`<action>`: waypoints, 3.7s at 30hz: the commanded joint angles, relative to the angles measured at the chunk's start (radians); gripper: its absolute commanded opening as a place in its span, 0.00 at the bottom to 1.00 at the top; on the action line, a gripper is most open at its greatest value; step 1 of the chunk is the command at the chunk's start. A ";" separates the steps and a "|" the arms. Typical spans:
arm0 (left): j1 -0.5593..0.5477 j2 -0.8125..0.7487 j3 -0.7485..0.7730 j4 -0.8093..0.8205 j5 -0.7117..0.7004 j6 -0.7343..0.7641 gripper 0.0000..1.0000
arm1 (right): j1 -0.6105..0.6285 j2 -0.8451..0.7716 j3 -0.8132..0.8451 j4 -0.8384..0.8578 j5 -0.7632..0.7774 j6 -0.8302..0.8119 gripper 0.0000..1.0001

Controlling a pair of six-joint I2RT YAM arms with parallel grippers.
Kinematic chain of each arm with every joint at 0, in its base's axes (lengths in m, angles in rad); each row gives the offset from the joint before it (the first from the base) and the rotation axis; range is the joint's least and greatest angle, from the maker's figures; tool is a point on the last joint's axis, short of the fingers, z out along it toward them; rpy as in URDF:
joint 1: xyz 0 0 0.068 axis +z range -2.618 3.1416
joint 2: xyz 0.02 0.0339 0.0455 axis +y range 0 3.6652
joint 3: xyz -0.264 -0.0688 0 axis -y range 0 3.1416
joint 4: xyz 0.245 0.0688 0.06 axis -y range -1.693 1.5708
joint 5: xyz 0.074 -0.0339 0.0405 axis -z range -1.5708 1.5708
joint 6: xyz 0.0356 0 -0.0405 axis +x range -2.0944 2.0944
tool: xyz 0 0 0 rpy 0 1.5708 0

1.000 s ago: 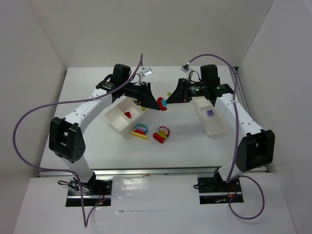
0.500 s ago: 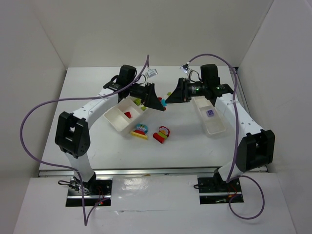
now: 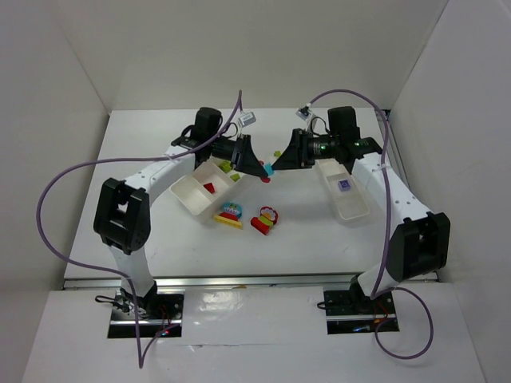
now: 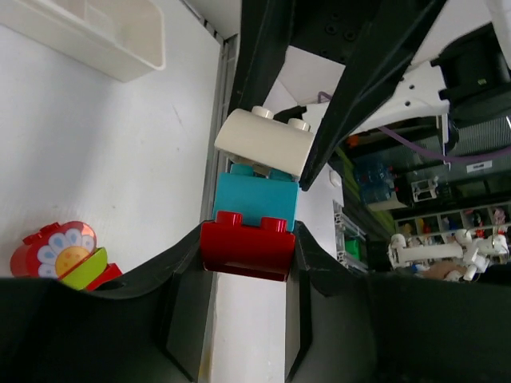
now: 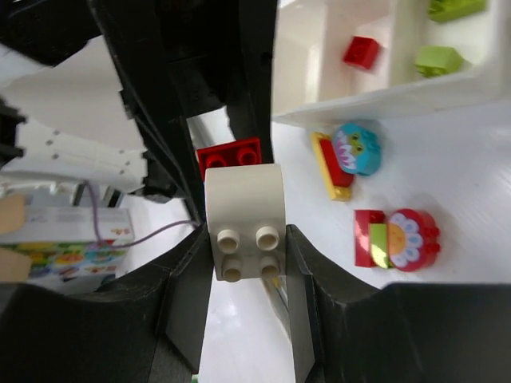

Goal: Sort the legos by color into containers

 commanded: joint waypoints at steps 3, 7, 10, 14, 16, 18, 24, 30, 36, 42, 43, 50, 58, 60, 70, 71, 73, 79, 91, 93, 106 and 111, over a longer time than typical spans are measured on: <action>0.021 0.028 0.041 -0.082 -0.016 0.058 0.00 | -0.059 -0.040 0.022 -0.099 0.327 -0.015 0.15; 0.050 0.037 0.029 -0.164 -0.128 0.099 0.00 | -0.090 -0.086 -0.012 -0.155 0.716 0.115 0.16; 0.050 0.037 0.058 -0.232 -0.217 0.109 0.00 | -0.108 -0.100 -0.039 -0.301 1.129 0.253 0.16; 0.041 0.037 0.121 -0.290 -0.341 0.109 0.00 | -0.128 -0.120 -0.137 -0.363 1.298 0.302 0.16; 0.020 0.046 0.171 -0.342 -0.396 0.132 0.00 | -0.150 -0.131 -0.188 -0.374 1.350 0.351 0.16; 0.010 0.057 0.199 -0.373 -0.421 0.144 0.00 | -0.162 -0.131 -0.220 -0.386 1.376 0.382 0.16; -0.008 0.057 0.188 -0.384 -0.430 0.153 0.00 | -0.185 -0.116 -0.283 -0.346 1.386 0.391 0.18; -0.008 0.048 0.179 -0.393 -0.430 0.153 0.00 | -0.205 -0.059 -0.294 -0.303 1.379 0.359 0.55; -0.008 0.048 0.203 -0.404 -0.404 0.171 0.00 | -0.205 -0.040 -0.283 -0.292 1.356 0.341 0.82; -0.017 0.066 0.234 -0.424 -0.251 0.237 0.00 | -0.205 -0.187 -0.268 -0.113 1.011 0.154 0.60; -0.017 0.066 0.234 -0.424 -0.230 0.253 0.00 | -0.205 -0.236 -0.268 -0.066 0.902 0.122 0.60; -0.017 0.057 0.234 -0.413 -0.113 0.285 0.00 | -0.172 -0.119 -0.097 0.053 0.237 0.063 0.80; -0.017 0.057 0.234 -0.413 -0.013 0.303 0.00 | -0.011 -0.025 0.000 0.107 0.042 0.002 0.82; -0.017 0.057 0.234 -0.413 -0.013 0.303 0.00 | 0.022 0.009 0.043 0.070 0.033 -0.023 0.82; -0.017 0.048 0.234 -0.413 -0.042 0.303 0.00 | 0.079 0.032 0.045 0.088 0.053 -0.024 0.56; -0.017 0.048 0.234 -0.413 -0.042 0.303 0.00 | 0.079 0.032 0.045 0.088 0.053 -0.024 0.54; -0.017 0.048 0.234 -0.404 -0.053 0.303 0.00 | 0.079 0.032 0.024 0.088 0.053 -0.024 0.42; -0.008 0.048 0.225 -0.362 -0.053 0.258 0.00 | 0.079 0.010 -0.021 0.122 0.055 0.020 0.09; 0.029 0.029 0.170 -0.353 -0.107 0.248 0.00 | 0.033 -0.080 -0.061 0.079 0.390 0.071 0.00; 0.029 0.029 0.161 -0.353 -0.107 0.248 0.00 | 0.022 -0.089 -0.061 0.067 0.454 0.071 0.00; 0.047 0.005 0.214 -0.571 -0.594 0.219 0.00 | -0.021 -0.008 0.030 -0.166 1.253 0.135 0.00; 0.047 -0.053 0.204 -0.612 -0.754 0.228 0.00 | -0.043 0.043 0.030 -0.154 1.309 0.135 0.00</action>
